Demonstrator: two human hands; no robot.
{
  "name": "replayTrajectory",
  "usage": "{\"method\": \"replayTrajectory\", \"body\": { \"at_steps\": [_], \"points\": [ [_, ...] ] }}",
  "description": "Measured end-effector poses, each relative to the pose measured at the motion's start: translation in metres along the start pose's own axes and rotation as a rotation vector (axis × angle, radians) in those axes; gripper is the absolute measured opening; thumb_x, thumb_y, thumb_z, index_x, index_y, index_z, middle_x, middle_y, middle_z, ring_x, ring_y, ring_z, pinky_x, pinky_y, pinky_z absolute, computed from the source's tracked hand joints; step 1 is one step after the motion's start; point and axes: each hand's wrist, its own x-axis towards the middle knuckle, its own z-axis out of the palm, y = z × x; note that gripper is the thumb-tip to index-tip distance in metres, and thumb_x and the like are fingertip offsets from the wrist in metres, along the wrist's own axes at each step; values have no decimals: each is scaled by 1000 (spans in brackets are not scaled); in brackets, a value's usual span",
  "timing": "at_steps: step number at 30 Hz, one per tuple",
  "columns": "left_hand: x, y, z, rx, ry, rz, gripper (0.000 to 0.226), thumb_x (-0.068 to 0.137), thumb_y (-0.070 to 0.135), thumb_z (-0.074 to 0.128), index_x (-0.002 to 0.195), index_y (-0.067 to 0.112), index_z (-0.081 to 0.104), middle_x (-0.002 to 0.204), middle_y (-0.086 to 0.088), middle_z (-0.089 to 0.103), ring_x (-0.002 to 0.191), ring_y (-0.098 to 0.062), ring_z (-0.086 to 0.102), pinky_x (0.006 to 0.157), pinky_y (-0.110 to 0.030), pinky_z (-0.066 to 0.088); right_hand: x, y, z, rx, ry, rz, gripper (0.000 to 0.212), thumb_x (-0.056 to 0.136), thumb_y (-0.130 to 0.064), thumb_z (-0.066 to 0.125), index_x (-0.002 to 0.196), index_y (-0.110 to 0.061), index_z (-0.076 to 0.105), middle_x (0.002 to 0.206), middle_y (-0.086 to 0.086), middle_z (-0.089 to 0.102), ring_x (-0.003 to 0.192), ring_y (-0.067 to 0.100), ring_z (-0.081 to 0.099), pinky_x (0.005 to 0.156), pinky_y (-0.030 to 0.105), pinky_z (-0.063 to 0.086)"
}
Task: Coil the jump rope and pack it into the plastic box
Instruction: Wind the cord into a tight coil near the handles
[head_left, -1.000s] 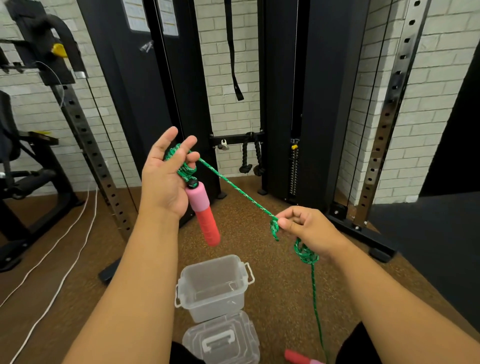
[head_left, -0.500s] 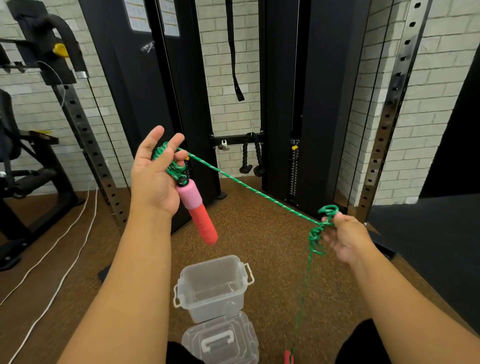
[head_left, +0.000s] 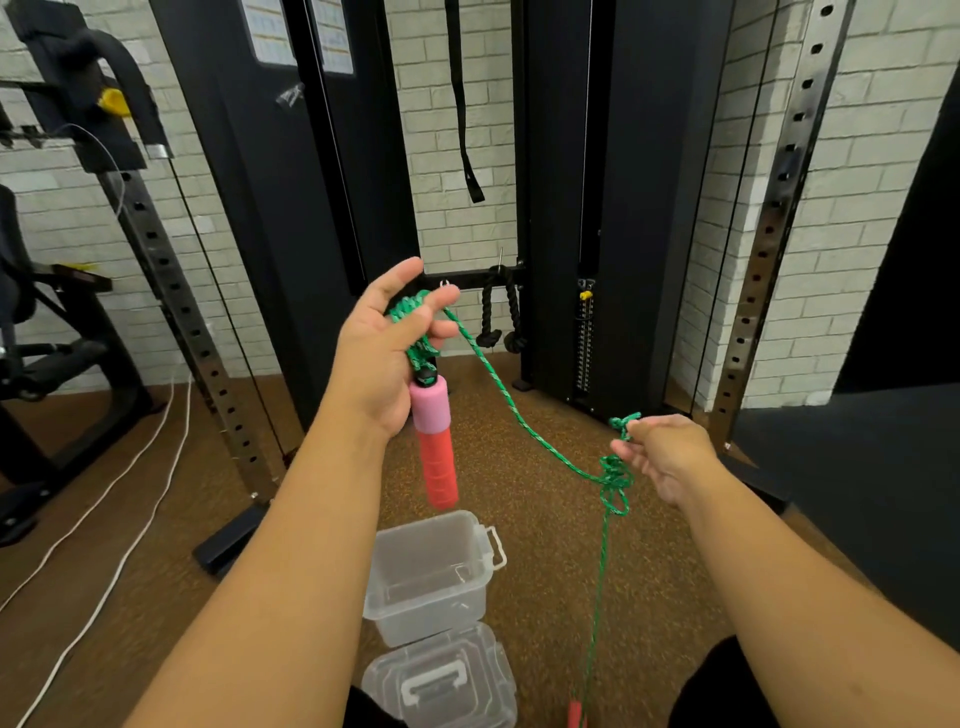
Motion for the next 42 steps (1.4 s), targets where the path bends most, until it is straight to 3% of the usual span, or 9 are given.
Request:
{"method": "replayTrajectory", "body": {
  "at_steps": [8,14,20,24,30,34,36,38,42],
  "points": [
    [-8,-17,27,195,-202,-65,44,95,-5,49,131,18,52,112,-14,71,77,-13,68,94,-38,50,-54,-27,48,-25,-364,-290,10,95,-14,55,101,-15,63,107,12,69,91,19,68,80,32,53],
    [-14,-29,31,115,-224,-129,41,97,-2,47,128,22,54,115,-11,71,89,-17,71,82,-32,57,-92,-34,64,-353,-683,-464,25,101,-31,43,122,-28,56,114,-9,66,104,7,61,75,22,41],
    [-8,-28,23,45,-162,-87,38,104,14,35,140,25,41,125,-16,64,99,-21,67,88,-31,52,-95,-7,66,-643,-526,-723,11,101,-27,40,110,-27,46,69,-1,56,61,16,54,62,40,49],
    [-6,-32,13,80,-234,-67,45,106,35,20,151,33,22,133,-15,56,118,-26,62,101,-34,45,-104,-5,64,-904,-442,-1009,16,100,-30,42,112,-21,47,75,-3,53,70,21,52,62,38,43],
    [-13,-40,7,173,-373,-181,48,101,51,18,149,50,11,144,-18,47,124,-28,56,92,-31,54,-113,-28,61,-1027,-470,-1277,18,96,-34,49,99,-19,58,91,-7,54,83,16,53,71,37,47],
    [-16,-46,5,264,-447,-223,42,91,68,30,132,70,28,161,-14,17,147,-32,20,119,-52,19,-106,-48,62,-1035,-436,-1289,17,92,-36,57,93,-19,60,80,-10,48,76,10,48,68,30,42],
    [-17,-47,6,267,-441,-232,43,93,66,28,136,66,28,155,-13,34,139,-30,38,117,-50,26,-101,-56,62,-982,-421,-1236,15,89,-35,63,87,-20,60,77,-12,45,71,6,45,65,27,38],
    [-18,-49,7,241,-435,-217,49,97,59,24,145,54,23,121,-14,63,105,-29,64,106,-44,42,-96,-59,62,-927,-423,-1181,15,86,-32,67,83,-20,59,77,-11,49,71,5,47,64,26,38],
    [-20,-45,11,173,-426,-218,59,92,53,34,150,42,25,99,-10,61,66,-23,62,74,-31,55,-93,-56,64,-695,-523,-977,6,89,-22,65,86,-17,62,83,-5,62,71,8,62,63,19,50]
  ]
}}
